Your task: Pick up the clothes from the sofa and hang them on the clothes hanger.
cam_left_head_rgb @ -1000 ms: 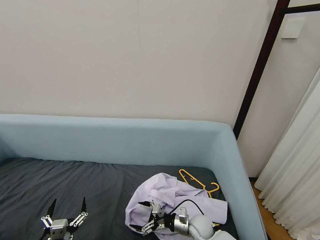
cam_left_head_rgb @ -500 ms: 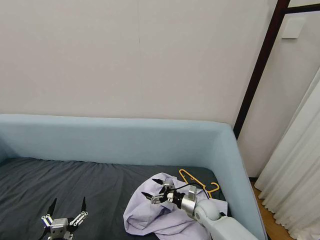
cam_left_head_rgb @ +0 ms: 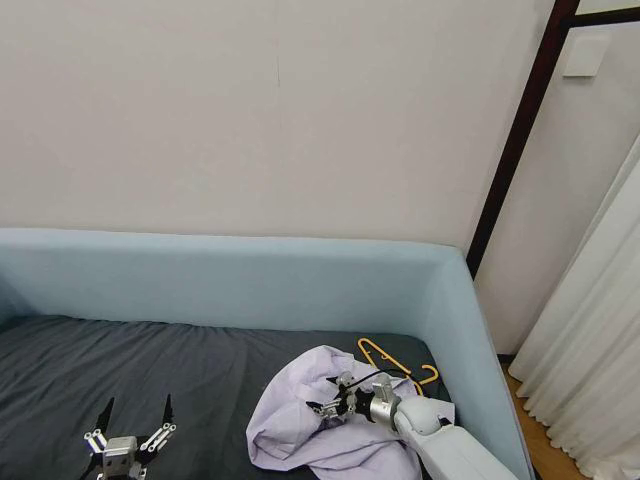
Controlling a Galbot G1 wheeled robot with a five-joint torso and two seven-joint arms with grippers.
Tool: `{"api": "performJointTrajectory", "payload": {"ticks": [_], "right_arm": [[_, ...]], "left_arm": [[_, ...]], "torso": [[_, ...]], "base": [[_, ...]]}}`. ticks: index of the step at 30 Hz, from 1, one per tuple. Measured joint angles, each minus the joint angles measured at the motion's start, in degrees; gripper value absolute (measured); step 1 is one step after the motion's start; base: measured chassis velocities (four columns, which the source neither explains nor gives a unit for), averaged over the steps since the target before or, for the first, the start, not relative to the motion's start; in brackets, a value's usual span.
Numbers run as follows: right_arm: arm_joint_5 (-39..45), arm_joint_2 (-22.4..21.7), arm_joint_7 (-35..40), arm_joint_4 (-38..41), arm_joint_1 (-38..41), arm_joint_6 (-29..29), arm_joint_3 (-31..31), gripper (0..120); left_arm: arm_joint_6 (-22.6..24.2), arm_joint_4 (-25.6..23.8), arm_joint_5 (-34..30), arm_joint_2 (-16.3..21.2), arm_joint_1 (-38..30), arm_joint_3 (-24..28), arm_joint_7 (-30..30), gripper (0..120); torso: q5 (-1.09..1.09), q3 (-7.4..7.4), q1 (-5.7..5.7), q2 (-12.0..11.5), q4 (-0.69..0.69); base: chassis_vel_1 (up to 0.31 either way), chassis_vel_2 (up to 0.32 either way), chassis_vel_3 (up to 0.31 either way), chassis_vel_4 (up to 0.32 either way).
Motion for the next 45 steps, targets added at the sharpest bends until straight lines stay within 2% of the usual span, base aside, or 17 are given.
{"api": "performJointTrajectory", "payload": {"ticks": [2, 5, 7, 10, 11, 15, 17, 22, 25, 30, 33, 34, 37, 38, 43, 45], "right_arm": [[-0.4, 0.3, -0.1, -0.5, 0.1, 0.0, 0.1, 81], [-1.5, 1.0, -1.3, -1.8, 0.2, 0.1, 0.6, 66], [-1.7, 1.0, -1.9, -1.9, 0.2, 0.2, 0.7, 62], [-2.1, 1.0, -3.8, -2.0, 0.1, 0.6, 0.8, 51], [-2.1, 1.0, -3.8, -2.0, 0.1, 0.6, 0.8, 51], [-2.3, 0.4, -7.4, -1.2, -0.6, 2.1, 1.6, 30], [-2.2, 0.3, -7.7, -1.1, -0.7, 2.3, 1.7, 27], [-1.1, -0.8, -10.9, 0.0, -1.2, 3.7, 2.7, 5], [-1.0, -1.1, -11.8, 0.2, -1.5, 4.3, 3.1, 0], [-0.1, -2.2, -10.2, 2.8, -2.5, 5.6, 4.1, 0], [2.7, -5.4, -3.5, 11.4, -3.3, 6.5, 5.5, 0], [2.7, -5.4, -3.5, 11.4, -3.3, 6.5, 5.5, 0], [6.9, -9.7, 1.4, 21.6, -3.7, 6.3, 6.8, 0], [6.9, -9.7, 1.4, 21.6, -3.7, 6.3, 6.8, 0], [15.2, -16.4, 6.7, 35.2, -2.7, 7.9, 8.8, 0], [16.4, -17.4, 7.1, 37.0, -2.4, 8.1, 9.4, 0]], "left_arm": [[0.0, 0.0, 0.0, 0.0, 0.0, 0.0, 0.0, 100], [-0.1, 0.2, 0.0, -0.1, 0.0, 0.0, -0.3, 100], [-0.2, 0.3, 0.0, -0.1, 0.0, 0.0, -0.3, 100], [-0.3, 0.6, 0.0, 0.0, 0.0, -0.1, -0.4, 100], [-0.3, 0.6, 0.0, 0.0, 0.0, -0.1, -0.4, 100], [-0.4, 0.8, 0.1, 0.0, -0.3, 0.1, -0.6, 100], [-0.4, 0.8, 0.1, 0.0, -0.3, 0.2, -0.6, 100], [-0.4, 1.1, 0.5, 0.0, -0.6, 0.5, -0.7, 100], [-0.4, 1.1, 0.5, 0.0, -0.6, 0.6, -0.7, 100], [-0.4, 1.1, 0.5, 0.2, -0.6, 0.7, -1.0, 100], [-0.4, 1.1, 0.4, 0.7, -0.5, 0.6, -1.3, 100], [-0.4, 1.1, 0.4, 0.7, -0.5, 0.6, -1.3, 100], [-0.4, 0.9, 0.4, 0.8, -0.6, 0.9, -1.4, 100], [-0.4, 0.9, 0.4, 0.8, -0.6, 0.9, -1.4, 100], [-0.3, 0.2, 0.4, 0.7, -0.7, 2.0, -1.4, 100], [-0.3, 0.0, 0.4, 0.7, -0.7, 2.1, -1.4, 100]], "torso": [[0.0, 0.0, 0.0, 0.0, 0.0], [0.0, 0.0, 0.0, 0.0, 0.0], [0.0, 0.0, 0.0, 0.0, 0.0], [0.0, 0.0, 0.0, 0.0, 0.0], [0.0, 0.0, 0.0, 0.0, 0.0], [0.01, 0.0, 0.0, 0.0, -0.01], [0.01, 0.0, 0.0, 0.0, -0.01], [0.01, 0.0, 0.0, 0.0, -0.01], [0.01, 0.0, 0.0, 0.0, -0.01], [0.02, 0.0, 0.0, 0.0, -0.01], [0.01, 0.0, 0.0, 0.0, -0.01], [0.01, 0.0, 0.0, 0.0, -0.01], [0.01, 0.0, 0.0, 0.0, -0.01], [0.01, 0.0, 0.0, 0.0, -0.01], [0.01, -0.01, 0.0, 0.0, -0.01], [0.01, -0.01, 0.0, 0.0, -0.01]], "base": [[0.0, 0.0, 0.0, 0.0], [0.0, 0.0, 0.0, 0.0], [0.0, 0.0, 0.0, 0.0], [0.0, 0.0, 0.0, 0.0], [0.0, 0.0, 0.0, 0.0], [0.0, 0.0, 0.0, 0.0], [0.0, 0.0, 0.0, 0.0], [0.0, 0.0, 0.0, 0.0], [0.0, 0.0, 0.0, 0.0], [0.0, 0.0, 0.0, 0.0], [0.0, 0.0, 0.0, 0.0], [0.0, 0.0, 0.0, 0.0], [0.0, 0.0, 0.0, 0.0], [0.0, 0.0, 0.0, 0.0], [0.0, 0.0, 0.0, 0.0], [0.0, 0.0, 0.0, 0.0]]}}
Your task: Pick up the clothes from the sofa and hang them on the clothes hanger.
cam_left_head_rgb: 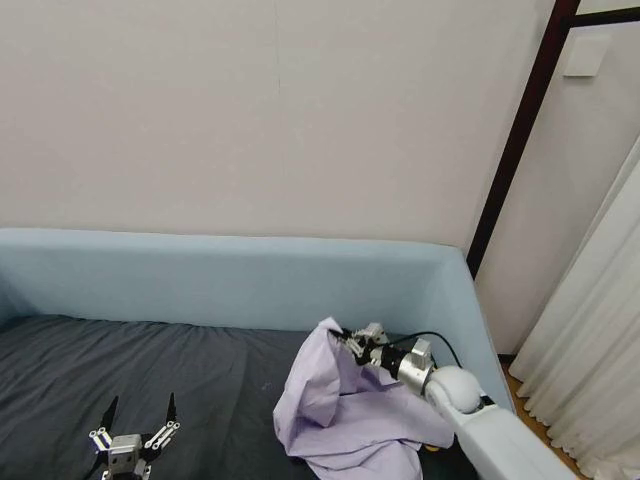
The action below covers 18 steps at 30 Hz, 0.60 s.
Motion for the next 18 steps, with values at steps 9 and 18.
{"api": "performJointTrajectory", "payload": {"ticks": [9, 18], "right_arm": [[13.1, -11.8, 3.4, 9.7, 6.5, 0.2, 3.9, 0], [20.2, -19.9, 2.1, 10.4, 13.3, 0.7, 6.4, 0]], "left_arm": [[0.1, -1.9, -0.2, 0.5, 0.7, 0.9, -0.4, 100], [-0.6, -3.4, -0.5, 0.9, 2.1, 0.9, -0.8, 100]], "torso": [[0.02, 0.0, 0.0, 0.0, 0.0], [0.01, 0.0, 0.0, 0.0, 0.0]], "base": [[0.0, 0.0, 0.0, 0.0], [0.0, 0.0, 0.0, 0.0]]}}
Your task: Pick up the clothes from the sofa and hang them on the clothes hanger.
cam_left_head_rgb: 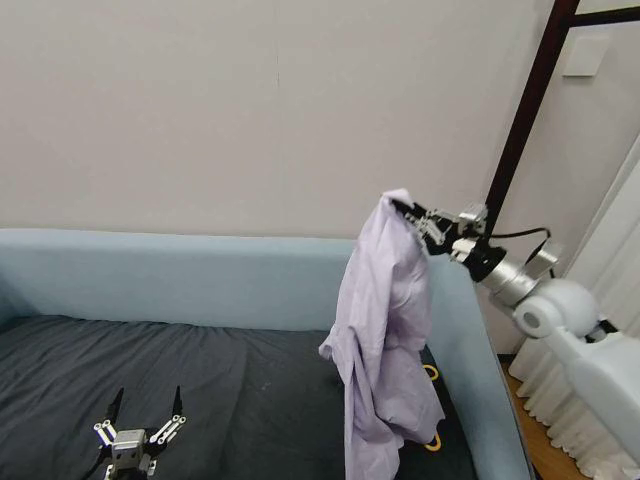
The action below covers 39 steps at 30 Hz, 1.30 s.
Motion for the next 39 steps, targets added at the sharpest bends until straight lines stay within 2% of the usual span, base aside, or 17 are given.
{"api": "performJointTrajectory", "payload": {"ticks": [6, 8, 13, 16, 19, 20, 23, 24, 27, 28, 31, 33, 34, 38, 39], "right_arm": [[2.9, -4.3, -1.7, -0.4, 3.4, 0.0, 1.5, 0], [3.9, -7.1, -3.0, 0.1, 5.5, 0.0, 2.1, 0], [2.7, -10.5, -5.8, 1.8, 8.1, -1.4, 1.4, 0], [0.1, -11.1, -7.8, 3.4, 7.7, -2.3, -0.2, 0], [-3.9, -9.7, -9.0, 4.9, 5.3, -2.9, -2.2, 0], [-6.5, -8.3, -9.4, 5.2, 3.7, -3.2, -3.2, 0], [-18.0, -0.7, -10.8, 2.9, -3.0, -2.9, -9.6, 0], [-18.0, -0.7, -10.8, 2.9, -3.0, -2.9, -9.6, 0], [-28.2, 9.0, -12.5, -6.4, -8.5, 0.7, -15.6, 0], [-28.2, 9.0, -12.5, -6.4, -8.5, 0.7, -15.6, 0], [-35.6, 20.4, -12.5, -20.4, -11.9, 5.9, -19.9, 0], [-37.8, 25.2, -10.9, -26.2, -13.1, 7.2, -21.7, 0], [-37.8, 25.2, -10.9, -26.2, -13.1, 7.2, -21.7, 0], [-39.5, 32.1, -4.5, -33.0, -14.5, 8.5, -25.4, 0], [-39.5, 32.1, -4.5, -33.0, -14.5, 8.5, -25.4, 0]], "left_arm": [[-0.4, -0.5, -0.1, 0.1, 0.5, 0.2, -0.2, 100], [-0.9, -0.6, 0.0, -0.2, 0.8, 0.6, -0.3, 100], [-1.3, -0.7, 0.0, -0.5, 1.0, 0.8, -0.4, 100], [-1.5, -0.7, 0.1, -0.8, 1.1, 0.8, -0.5, 100], [-1.7, -0.7, 0.4, -1.2, 1.2, 0.8, -0.5, 100], [-1.9, -0.7, 0.6, -1.5, 1.3, 0.7, -0.6, 100], [-2.3, -0.5, 1.5, -2.2, 1.9, 0.5, -0.8, 100], [-2.3, -0.5, 1.5, -2.2, 1.9, 0.5, -0.8, 100], [-2.7, 0.1, 1.9, -2.5, 2.3, -0.3, -1.1, 100], [-2.7, 0.1, 1.9, -2.5, 2.3, -0.3, -1.1, 100], [-3.2, 1.0, 2.0, -2.1, 3.2, -1.7, -1.3, 100], [-3.4, 1.6, 1.9, -1.7, 3.5, -2.7, -1.5, 100], [-3.4, 1.6, 1.9, -1.7, 3.5, -2.7, -1.5, 100], [-3.6, 2.0, 1.9, -1.6, 3.8, -3.8, -1.6, 100], [-3.6, 2.0, 1.9, -1.6, 3.8, -3.8, -1.6, 100]], "torso": [[0.0, 0.0, 0.0, 0.0, -0.01], [0.0, 0.0, 0.0, 0.0, -0.01], [-0.03, 0.0, -0.01, 0.0, -0.01], [-0.03, 0.0, 0.0, 0.0, -0.02], [-0.02, 0.0, -0.01, 0.0, -0.02], [-0.04, 0.0, -0.01, 0.0, -0.01], [-0.02, 0.01, -0.01, 0.0, 0.03], [-0.02, 0.01, -0.01, 0.0, 0.03], [-0.04, 0.01, 0.0, 0.0, -0.01], [-0.04, 0.01, 0.0, 0.0, -0.01], [-0.01, 0.01, 0.0, 0.0, 0.01], [-0.04, 0.02, 0.0, 0.0, 0.02], [-0.04, 0.02, 0.0, 0.0, 0.02], [-0.05, 0.0, 0.0, 0.0, -0.01], [-0.05, 0.0, 0.0, 0.0, -0.01]], "base": [[0.0, 0.0, 0.0, 0.0], [0.0, 0.0, 0.0, 0.0], [0.0, 0.0, 0.0, 0.0], [0.0, 0.0, 0.0, 0.0], [0.0, 0.0, 0.0, 0.0], [0.0, 0.0, 0.0, 0.0], [0.0, 0.0, 0.0, 0.0], [0.0, 0.0, 0.0, 0.0], [0.0, 0.0, 0.0, 0.0], [0.0, 0.0, 0.0, 0.0], [0.0, 0.0, 0.0, 0.0], [0.0, 0.0, 0.0, 0.0], [0.0, 0.0, 0.0, 0.0], [0.0, 0.0, 0.0, 0.0], [0.0, 0.0, 0.0, 0.0]]}}
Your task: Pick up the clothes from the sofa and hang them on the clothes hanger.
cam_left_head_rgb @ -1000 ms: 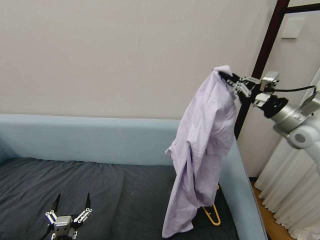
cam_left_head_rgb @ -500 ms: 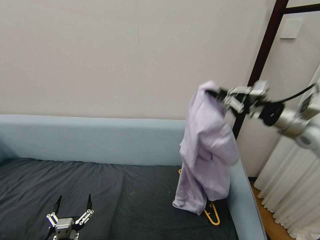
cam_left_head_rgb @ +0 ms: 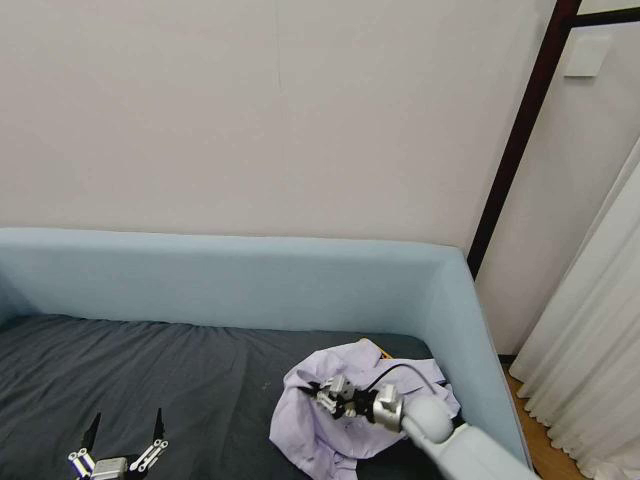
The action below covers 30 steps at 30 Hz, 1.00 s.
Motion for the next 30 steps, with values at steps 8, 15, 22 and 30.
{"api": "performJointTrajectory", "payload": {"ticks": [8, 15, 22, 30], "right_arm": [[6.9, 5.0, 25.2, 2.8, -4.2, -7.4, -7.4, 20], [13.3, 1.2, 38.9, 16.2, -7.0, -27.8, -10.6, 46], [13.0, -2.2, 41.4, 21.5, -4.8, -37.4, -7.7, 72], [2.3, -6.7, 32.5, 18.1, -1.2, -38.5, -3.4, 98]], "left_arm": [[-0.1, 0.4, -0.1, -0.3, -0.5, -0.1, -0.2, 100], [-0.1, 1.1, 0.0, -0.3, -1.3, 0.8, -0.2, 100], [-0.1, 1.5, 0.1, 0.0, -1.5, 1.1, -0.3, 100], [-0.1, 1.7, 0.0, 0.2, -1.8, 1.2, -0.5, 100]], "torso": [[0.02, 0.0, 0.0, 0.0, 0.01], [0.03, -0.01, 0.0, 0.0, 0.0], [0.04, 0.0, 0.0, 0.0, 0.01], [0.04, 0.0, 0.0, 0.0, 0.01]], "base": [[0.0, 0.0, 0.0, 0.0], [0.0, 0.0, 0.0, 0.0], [0.0, 0.0, 0.0, 0.0], [0.0, 0.0, 0.0, 0.0]]}}
